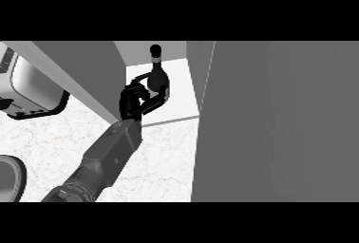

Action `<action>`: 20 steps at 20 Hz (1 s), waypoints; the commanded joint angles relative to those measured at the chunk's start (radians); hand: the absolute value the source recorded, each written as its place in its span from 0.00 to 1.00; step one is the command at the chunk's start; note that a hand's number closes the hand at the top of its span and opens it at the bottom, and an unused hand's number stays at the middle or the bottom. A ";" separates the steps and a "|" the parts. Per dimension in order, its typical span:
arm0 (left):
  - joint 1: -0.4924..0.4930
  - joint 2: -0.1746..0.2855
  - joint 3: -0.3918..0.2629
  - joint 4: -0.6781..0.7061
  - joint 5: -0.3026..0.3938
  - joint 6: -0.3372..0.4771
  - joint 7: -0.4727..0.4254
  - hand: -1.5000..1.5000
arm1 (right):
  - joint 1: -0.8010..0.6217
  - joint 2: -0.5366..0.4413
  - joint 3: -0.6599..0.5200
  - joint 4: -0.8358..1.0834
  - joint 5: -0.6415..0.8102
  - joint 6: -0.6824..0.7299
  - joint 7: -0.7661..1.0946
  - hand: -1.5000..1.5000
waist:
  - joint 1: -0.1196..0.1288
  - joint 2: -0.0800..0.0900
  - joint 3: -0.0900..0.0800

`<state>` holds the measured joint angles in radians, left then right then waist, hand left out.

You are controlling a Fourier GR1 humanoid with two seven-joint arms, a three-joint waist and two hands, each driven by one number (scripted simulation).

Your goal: Pick up the wine, place it into the cabinet and close the cabinet

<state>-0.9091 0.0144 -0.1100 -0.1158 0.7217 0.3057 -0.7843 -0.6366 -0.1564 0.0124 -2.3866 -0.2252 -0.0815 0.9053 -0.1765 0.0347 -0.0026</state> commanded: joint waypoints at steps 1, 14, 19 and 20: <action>0.015 -0.014 -0.035 0.018 -0.001 0.030 0.007 1.00 | 0.001 0.001 0.004 -0.022 -0.036 0.009 0.009 0.00 | -0.014 0.005 -0.002; -0.061 -0.014 -0.065 -0.025 0.059 0.115 0.039 1.00 | 0.026 0.002 -0.023 0.000 -0.046 0.028 -0.027 0.00 | -0.011 0.008 -0.001; -0.116 -0.014 -0.067 -0.026 0.082 0.157 0.070 1.00 | 0.061 0.007 -0.027 -0.017 -0.030 0.027 -0.037 0.00 | -0.006 0.010 0.000; -0.128 -0.014 -0.076 -0.023 0.079 0.165 0.080 1.00 | 0.024 -0.006 -0.054 0.021 -0.062 0.035 -0.034 0.00 | -0.001 0.011 0.000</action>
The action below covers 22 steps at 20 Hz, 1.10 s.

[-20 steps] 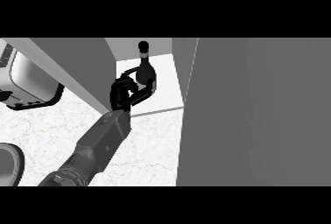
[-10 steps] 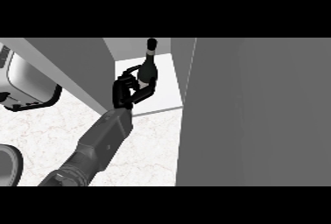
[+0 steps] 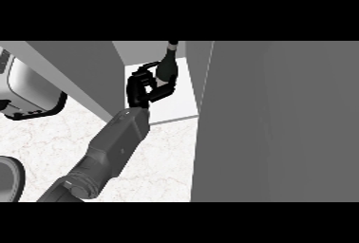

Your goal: Pick up the wine, place it into the cabinet and close the cabinet

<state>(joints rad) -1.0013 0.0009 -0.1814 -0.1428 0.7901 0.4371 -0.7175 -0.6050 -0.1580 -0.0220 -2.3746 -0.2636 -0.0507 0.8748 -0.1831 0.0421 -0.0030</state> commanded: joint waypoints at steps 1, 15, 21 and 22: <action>-0.046 -0.001 -0.013 0.012 0.000 0.017 0.024 1.00 | 0.004 -0.008 -0.013 -0.027 -0.008 -0.007 0.016 0.00 | 0.023 -0.004 0.000; -0.146 0.002 0.024 0.074 0.030 0.043 0.118 1.00 | 0.073 -0.019 -0.017 -0.046 -0.009 0.024 -0.022 0.00 | 0.029 0.010 0.002; -0.164 0.006 -0.012 0.119 -0.014 0.118 0.094 1.00 | 0.070 -0.011 -0.037 -0.040 -0.025 0.017 -0.028 0.00 | 0.023 0.013 0.003; -0.206 0.014 -0.034 0.129 -0.037 0.146 0.120 1.00 | 0.052 -0.030 -0.057 -0.007 -0.033 0.026 -0.022 0.00 | 0.028 0.012 0.004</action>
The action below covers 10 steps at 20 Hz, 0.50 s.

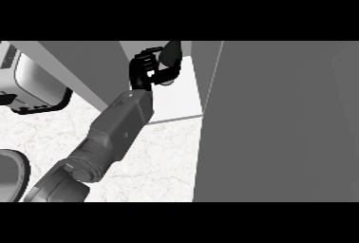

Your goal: Pick up the wine, place it into the cabinet and close the cabinet

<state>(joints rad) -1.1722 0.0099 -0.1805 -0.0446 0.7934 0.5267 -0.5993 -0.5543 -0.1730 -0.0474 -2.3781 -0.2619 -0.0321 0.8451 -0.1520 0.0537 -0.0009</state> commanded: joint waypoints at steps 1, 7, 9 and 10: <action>-0.025 0.019 -0.055 0.042 -0.060 0.074 0.002 1.00 | -0.010 0.007 -0.004 -0.006 -0.019 -0.006 0.000 0.00 | -0.002 0.005 0.001; 0.004 0.083 -0.122 0.044 -0.130 0.150 0.009 1.00 | 0.006 0.007 0.018 -0.035 -0.011 0.003 0.005 0.00 | -0.010 0.008 -0.001; 0.024 0.074 -0.142 0.044 -0.151 0.203 0.008 1.00 | 0.001 0.005 0.011 -0.023 -0.009 0.000 0.003 0.00 | -0.016 0.013 -0.001; 0.032 0.095 -0.154 0.044 -0.163 0.201 0.014 1.00 | 0.008 0.009 0.010 -0.028 -0.021 0.009 -0.010 0.00 | -0.014 0.015 0.000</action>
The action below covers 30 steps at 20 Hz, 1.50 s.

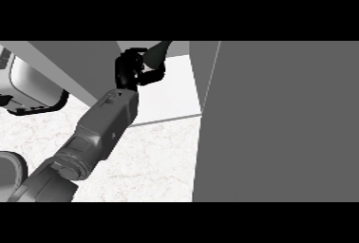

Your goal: Pick up the wine, place it into the cabinet and close the cabinet

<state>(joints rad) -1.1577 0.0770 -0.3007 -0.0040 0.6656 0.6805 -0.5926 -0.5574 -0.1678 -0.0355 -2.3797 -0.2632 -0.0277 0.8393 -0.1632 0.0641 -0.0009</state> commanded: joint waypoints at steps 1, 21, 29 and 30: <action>0.016 0.042 -0.035 0.004 -0.038 0.047 0.023 1.00 | 0.006 0.009 0.006 -0.015 -0.006 -0.005 -0.001 0.00 | 0.003 0.005 -0.001; 0.060 0.080 -0.059 0.003 -0.069 -0.021 0.096 0.00 | 0.004 0.009 0.017 -0.017 -0.015 0.012 -0.009 0.00 | 0.003 0.007 -0.003; 0.033 0.106 -0.086 0.003 -0.097 -0.105 0.066 0.00 | -0.001 0.013 0.023 -0.041 -0.013 -0.003 0.012 0.00 | 0.011 -0.007 -0.003; 0.049 0.083 -0.085 -0.009 -0.096 -0.141 0.048 0.00 | -0.015 0.008 0.026 -0.011 0.001 0.007 -0.006 0.00 | 0.023 -0.002 -0.004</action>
<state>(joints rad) -1.1315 0.0881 -0.3487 -0.0306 0.6109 0.6353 -0.5245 -0.5734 -0.1607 -0.0120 -2.3797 -0.2633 -0.0200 0.8353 -0.1667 0.0680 -0.0090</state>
